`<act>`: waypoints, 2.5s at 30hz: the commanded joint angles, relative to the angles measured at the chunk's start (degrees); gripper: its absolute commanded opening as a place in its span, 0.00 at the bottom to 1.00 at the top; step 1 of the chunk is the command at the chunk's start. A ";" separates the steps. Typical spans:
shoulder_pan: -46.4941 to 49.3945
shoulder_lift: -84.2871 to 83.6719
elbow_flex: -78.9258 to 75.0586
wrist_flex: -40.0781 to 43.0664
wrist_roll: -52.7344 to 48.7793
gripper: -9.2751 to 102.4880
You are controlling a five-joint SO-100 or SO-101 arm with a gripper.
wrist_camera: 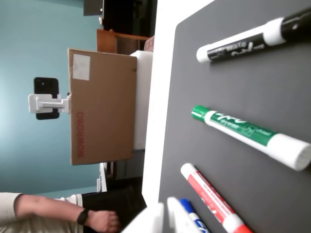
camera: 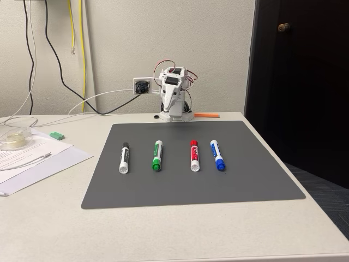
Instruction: Pick up the black marker.
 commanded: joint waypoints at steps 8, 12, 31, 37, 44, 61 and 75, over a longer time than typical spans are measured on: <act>-0.53 0.35 -0.35 8.44 -1.49 0.08; -0.79 0.35 -0.35 12.48 -1.58 0.08; -1.76 0.35 -0.35 14.15 -0.18 0.08; -0.53 0.35 -0.35 14.15 4.48 0.08; -0.44 0.35 -0.35 13.62 9.32 0.08; -1.49 0.35 -0.35 3.34 13.18 0.10; -2.55 -44.47 -43.42 9.23 -0.26 0.09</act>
